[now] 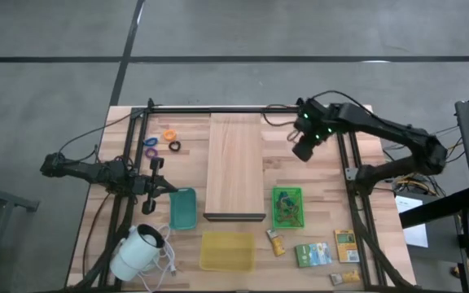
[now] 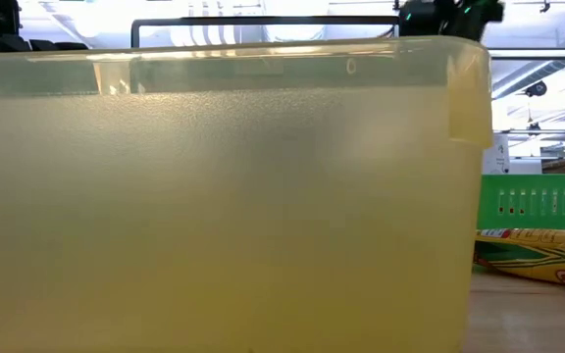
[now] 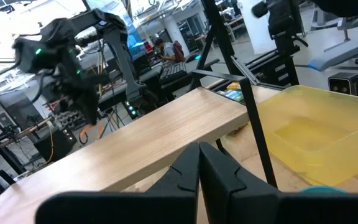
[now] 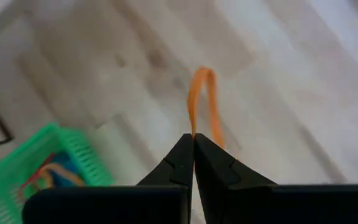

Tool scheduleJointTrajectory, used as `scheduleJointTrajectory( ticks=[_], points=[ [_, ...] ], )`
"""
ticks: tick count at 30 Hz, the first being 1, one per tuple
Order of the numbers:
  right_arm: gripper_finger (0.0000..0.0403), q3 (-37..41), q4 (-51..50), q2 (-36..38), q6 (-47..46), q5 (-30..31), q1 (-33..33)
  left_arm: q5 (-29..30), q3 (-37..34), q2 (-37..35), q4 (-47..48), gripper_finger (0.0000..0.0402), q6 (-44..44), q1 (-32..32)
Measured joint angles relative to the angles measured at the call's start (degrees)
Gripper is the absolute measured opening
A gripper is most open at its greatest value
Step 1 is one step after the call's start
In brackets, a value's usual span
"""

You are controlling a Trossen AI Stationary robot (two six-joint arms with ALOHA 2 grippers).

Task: Pick & Place Office Desk Supplies
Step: Put the orange rubber band into the green bin

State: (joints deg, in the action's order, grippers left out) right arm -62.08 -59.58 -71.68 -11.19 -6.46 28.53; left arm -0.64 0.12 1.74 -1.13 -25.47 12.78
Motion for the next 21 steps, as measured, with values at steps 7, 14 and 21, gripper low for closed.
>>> scheduleJointTrajectory(
  ticks=[7,14,21],
  points=[
    [0.0008,4.46,2.53,7.73,-6.58,0.65,-12.97,0.00,-0.02,0.00,0.02,0.0012,0.00,0.00],
    [0.0008,11.90,14.61,10.10,-9.35,0.68,-25.83,0.00,-0.01,-0.01,0.02,0.0012,0.02,0.00],
    [0.0008,16.36,21.33,7.82,-11.26,1.57,-34.52,0.00,-0.01,-0.01,0.01,0.0012,0.01,-0.02]
  ],
)
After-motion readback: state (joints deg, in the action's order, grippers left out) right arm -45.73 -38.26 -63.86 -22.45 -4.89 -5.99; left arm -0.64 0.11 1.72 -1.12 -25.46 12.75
